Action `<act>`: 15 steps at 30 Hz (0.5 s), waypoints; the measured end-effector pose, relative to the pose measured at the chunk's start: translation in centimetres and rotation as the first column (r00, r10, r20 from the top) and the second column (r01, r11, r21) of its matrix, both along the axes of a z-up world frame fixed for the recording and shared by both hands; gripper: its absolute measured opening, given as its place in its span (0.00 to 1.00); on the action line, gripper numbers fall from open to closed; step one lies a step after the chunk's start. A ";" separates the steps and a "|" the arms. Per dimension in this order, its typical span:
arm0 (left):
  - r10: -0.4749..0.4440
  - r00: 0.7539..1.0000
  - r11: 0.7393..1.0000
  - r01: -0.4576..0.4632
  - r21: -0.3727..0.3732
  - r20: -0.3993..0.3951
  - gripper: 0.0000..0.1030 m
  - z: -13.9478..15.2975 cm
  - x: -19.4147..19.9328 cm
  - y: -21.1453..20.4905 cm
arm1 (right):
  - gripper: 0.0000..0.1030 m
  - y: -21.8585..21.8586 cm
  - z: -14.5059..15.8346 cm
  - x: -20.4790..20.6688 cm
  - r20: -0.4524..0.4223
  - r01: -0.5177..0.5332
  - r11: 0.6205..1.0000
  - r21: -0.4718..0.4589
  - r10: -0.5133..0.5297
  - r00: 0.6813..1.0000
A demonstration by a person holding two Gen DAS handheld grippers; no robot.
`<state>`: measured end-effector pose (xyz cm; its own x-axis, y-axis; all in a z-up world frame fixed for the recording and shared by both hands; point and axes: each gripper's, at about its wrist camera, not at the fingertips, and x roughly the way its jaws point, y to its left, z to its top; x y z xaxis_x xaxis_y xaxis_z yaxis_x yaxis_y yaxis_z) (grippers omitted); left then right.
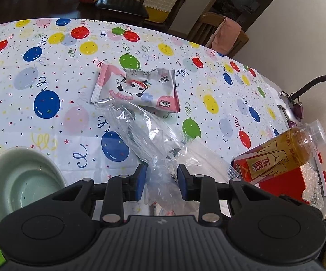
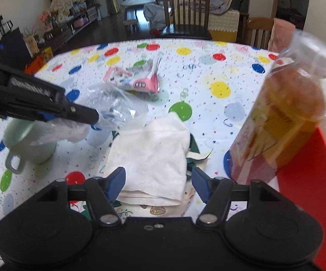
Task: Organize soft objects
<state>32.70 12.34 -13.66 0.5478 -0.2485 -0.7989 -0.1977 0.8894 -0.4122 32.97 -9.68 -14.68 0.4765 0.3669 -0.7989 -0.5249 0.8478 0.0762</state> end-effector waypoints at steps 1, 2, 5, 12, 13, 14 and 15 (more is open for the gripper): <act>0.000 1.000 1.000 0.000 0.001 -0.001 0.29 0.0 0.0 0.0 | 0.54 0.3 -0.4 0.1 -0.004 -0.003 1.000 -0.016 0.002 1.000; 0.000 1.000 1.000 0.000 0.001 -0.001 0.29 0.0 -0.1 0.0 | 0.44 0.6 -0.7 0.0 -0.004 -0.005 0.999 -0.033 0.005 1.000; 0.000 1.000 1.000 0.000 0.001 -0.001 0.29 0.0 -0.1 0.0 | 0.28 1.2 -1.4 -0.1 -0.004 -0.012 0.997 -0.078 0.012 1.000; 0.007 1.000 1.000 -0.007 0.001 0.004 0.29 0.2 -0.3 0.2 | 0.03 1.0 -1.3 -0.7 0.049 -0.010 0.992 -0.125 0.016 0.999; 0.007 1.000 1.000 -0.007 0.001 0.006 0.29 0.3 -0.4 0.2 | 0.03 1.0 -1.1 -0.9 0.063 -0.011 0.991 -0.130 0.020 0.998; 0.008 1.000 1.000 -0.008 0.000 0.009 0.29 0.4 -0.5 0.3 | 0.03 0.9 -0.9 -1.0 0.073 -0.011 0.991 -0.131 0.021 0.997; 0.009 1.000 1.000 -0.009 0.000 0.011 0.29 0.5 -0.6 0.3 | 0.03 0.7 -0.6 -1.2 0.078 -0.013 0.992 -0.124 0.023 0.997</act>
<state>32.12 12.62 -13.11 0.5585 -0.2433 -0.7930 -0.2012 0.8877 -0.4141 31.75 -8.97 -15.27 0.5339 0.2771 -0.7988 -0.5406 0.8383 -0.0705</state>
